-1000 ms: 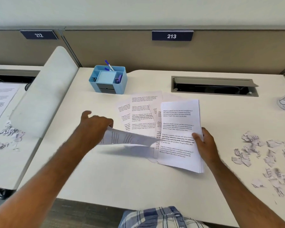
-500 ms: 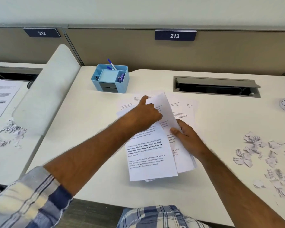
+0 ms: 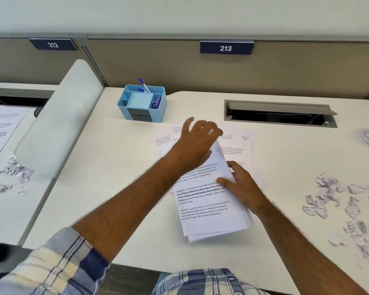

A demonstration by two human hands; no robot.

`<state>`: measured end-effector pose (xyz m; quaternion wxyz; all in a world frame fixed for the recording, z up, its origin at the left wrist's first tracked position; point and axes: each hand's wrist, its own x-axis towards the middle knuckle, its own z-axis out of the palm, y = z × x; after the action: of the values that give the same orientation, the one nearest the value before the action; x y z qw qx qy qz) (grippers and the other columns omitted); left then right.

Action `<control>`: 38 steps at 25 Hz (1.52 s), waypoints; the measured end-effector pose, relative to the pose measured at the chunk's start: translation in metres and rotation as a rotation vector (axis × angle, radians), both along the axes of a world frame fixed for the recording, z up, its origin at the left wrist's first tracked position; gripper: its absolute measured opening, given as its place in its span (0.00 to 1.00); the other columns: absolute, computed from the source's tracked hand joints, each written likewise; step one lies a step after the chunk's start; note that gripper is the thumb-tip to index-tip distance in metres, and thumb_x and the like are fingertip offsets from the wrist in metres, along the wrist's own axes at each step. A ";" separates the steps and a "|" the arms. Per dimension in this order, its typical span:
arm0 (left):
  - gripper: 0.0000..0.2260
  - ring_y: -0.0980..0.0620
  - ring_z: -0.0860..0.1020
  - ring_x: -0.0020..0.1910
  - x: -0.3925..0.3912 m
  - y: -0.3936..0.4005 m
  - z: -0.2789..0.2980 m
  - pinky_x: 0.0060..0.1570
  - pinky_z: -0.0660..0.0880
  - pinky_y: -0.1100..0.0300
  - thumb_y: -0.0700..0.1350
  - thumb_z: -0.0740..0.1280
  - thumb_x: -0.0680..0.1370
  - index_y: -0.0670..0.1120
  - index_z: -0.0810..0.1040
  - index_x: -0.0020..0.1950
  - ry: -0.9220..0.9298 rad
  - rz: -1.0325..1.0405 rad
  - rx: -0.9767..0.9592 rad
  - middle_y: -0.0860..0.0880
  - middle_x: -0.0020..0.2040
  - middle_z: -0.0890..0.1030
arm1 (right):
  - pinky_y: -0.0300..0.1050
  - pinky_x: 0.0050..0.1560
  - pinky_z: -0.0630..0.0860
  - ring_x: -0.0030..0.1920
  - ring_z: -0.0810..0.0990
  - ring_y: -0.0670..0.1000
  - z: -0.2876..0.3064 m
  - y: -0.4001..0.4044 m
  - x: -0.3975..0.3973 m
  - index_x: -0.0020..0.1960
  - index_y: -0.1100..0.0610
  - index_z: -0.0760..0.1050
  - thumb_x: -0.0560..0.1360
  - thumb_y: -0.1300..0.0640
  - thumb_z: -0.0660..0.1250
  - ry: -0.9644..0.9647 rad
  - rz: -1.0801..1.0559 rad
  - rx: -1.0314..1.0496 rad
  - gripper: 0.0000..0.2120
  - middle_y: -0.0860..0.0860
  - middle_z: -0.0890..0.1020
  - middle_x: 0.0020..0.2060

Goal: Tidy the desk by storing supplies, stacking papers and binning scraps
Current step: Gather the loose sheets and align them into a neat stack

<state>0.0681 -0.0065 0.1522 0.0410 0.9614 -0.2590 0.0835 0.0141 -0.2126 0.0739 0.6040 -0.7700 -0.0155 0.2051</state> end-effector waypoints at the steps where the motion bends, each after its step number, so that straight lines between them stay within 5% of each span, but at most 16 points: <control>1: 0.28 0.44 0.68 0.74 -0.006 0.007 -0.003 0.76 0.57 0.41 0.49 0.74 0.75 0.51 0.70 0.73 -0.041 0.078 -0.139 0.47 0.74 0.71 | 0.52 0.52 0.84 0.50 0.87 0.48 0.000 -0.002 -0.001 0.63 0.48 0.75 0.76 0.57 0.74 0.005 -0.028 0.017 0.17 0.48 0.86 0.56; 5: 0.41 0.49 0.61 0.78 -0.043 0.035 -0.028 0.74 0.58 0.53 0.55 0.76 0.74 0.48 0.59 0.80 0.036 0.589 -0.642 0.47 0.80 0.62 | 0.53 0.60 0.81 0.56 0.85 0.48 -0.002 -0.011 -0.009 0.65 0.50 0.77 0.77 0.56 0.74 -0.002 -0.117 0.100 0.17 0.46 0.86 0.57; 7: 0.43 0.51 0.65 0.76 -0.060 0.046 -0.041 0.72 0.65 0.55 0.55 0.79 0.72 0.51 0.58 0.80 0.321 0.809 -1.036 0.50 0.77 0.66 | 0.49 0.61 0.79 0.59 0.84 0.47 0.001 -0.012 -0.012 0.66 0.51 0.77 0.77 0.56 0.73 -0.014 -0.152 0.158 0.18 0.45 0.85 0.59; 10: 0.30 0.50 0.78 0.68 -0.082 0.054 -0.061 0.68 0.74 0.50 0.51 0.78 0.74 0.53 0.69 0.71 0.816 0.731 -1.422 0.52 0.65 0.82 | 0.47 0.61 0.78 0.61 0.83 0.49 0.004 -0.011 -0.014 0.67 0.53 0.77 0.77 0.58 0.73 -0.010 -0.170 0.241 0.19 0.47 0.85 0.60; 12: 0.27 0.52 0.80 0.64 -0.092 0.050 -0.069 0.65 0.76 0.53 0.50 0.78 0.75 0.52 0.71 0.70 0.839 0.702 -1.354 0.53 0.62 0.83 | 0.50 0.62 0.79 0.62 0.83 0.51 0.005 -0.011 -0.014 0.66 0.54 0.77 0.77 0.59 0.73 0.008 -0.148 0.257 0.18 0.48 0.85 0.60; 16: 0.37 0.57 0.75 0.68 -0.090 0.046 -0.063 0.62 0.76 0.58 0.56 0.81 0.70 0.54 0.68 0.74 0.782 0.684 -1.352 0.58 0.69 0.76 | 0.42 0.58 0.80 0.61 0.84 0.51 0.014 -0.012 -0.011 0.65 0.57 0.77 0.78 0.64 0.70 0.033 -0.047 0.287 0.16 0.51 0.86 0.59; 19: 0.26 0.48 0.79 0.67 -0.084 0.054 -0.060 0.65 0.76 0.50 0.44 0.78 0.74 0.46 0.74 0.70 0.853 0.545 -1.532 0.49 0.66 0.82 | 0.40 0.55 0.80 0.59 0.84 0.50 0.024 -0.014 -0.008 0.64 0.57 0.77 0.77 0.66 0.70 0.043 -0.022 0.302 0.16 0.51 0.86 0.58; 22: 0.18 0.41 0.82 0.62 -0.086 0.050 -0.044 0.58 0.81 0.53 0.37 0.76 0.75 0.43 0.81 0.64 0.770 0.490 -1.529 0.45 0.60 0.85 | 0.40 0.53 0.81 0.57 0.85 0.51 0.026 -0.018 -0.004 0.63 0.56 0.78 0.78 0.65 0.70 0.002 -0.072 0.278 0.15 0.50 0.86 0.57; 26: 0.12 0.49 0.83 0.54 -0.087 0.041 -0.041 0.56 0.80 0.41 0.42 0.77 0.76 0.48 0.82 0.58 0.650 0.447 -1.293 0.47 0.52 0.86 | 0.42 0.55 0.81 0.57 0.85 0.49 0.017 -0.022 -0.004 0.62 0.53 0.78 0.78 0.62 0.71 -0.029 -0.141 0.247 0.13 0.49 0.86 0.56; 28: 0.11 0.53 0.83 0.54 -0.090 0.036 -0.045 0.58 0.80 0.43 0.44 0.75 0.78 0.51 0.81 0.59 0.668 0.456 -1.193 0.52 0.52 0.85 | 0.47 0.59 0.81 0.58 0.84 0.50 0.006 -0.023 -0.007 0.62 0.51 0.79 0.77 0.58 0.73 -0.030 -0.139 0.189 0.14 0.48 0.86 0.56; 31: 0.17 0.56 0.81 0.61 -0.097 0.028 -0.049 0.64 0.79 0.47 0.48 0.72 0.80 0.57 0.78 0.68 0.766 0.443 -1.188 0.57 0.60 0.84 | 0.52 0.60 0.80 0.60 0.83 0.51 -0.007 -0.020 -0.009 0.65 0.48 0.77 0.76 0.56 0.75 -0.027 -0.124 0.156 0.19 0.48 0.85 0.57; 38: 0.14 0.57 0.81 0.59 -0.093 0.015 -0.050 0.63 0.79 0.48 0.48 0.71 0.81 0.59 0.79 0.65 0.697 0.490 -1.256 0.58 0.58 0.84 | 0.43 0.54 0.82 0.56 0.83 0.45 -0.003 -0.019 -0.009 0.65 0.50 0.75 0.75 0.61 0.75 -0.087 -0.188 0.136 0.21 0.48 0.84 0.55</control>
<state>-0.0251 0.0085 0.1019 0.6405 0.7582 0.0862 -0.0867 0.0050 -0.2317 0.0704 0.6701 -0.7335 0.0166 0.1125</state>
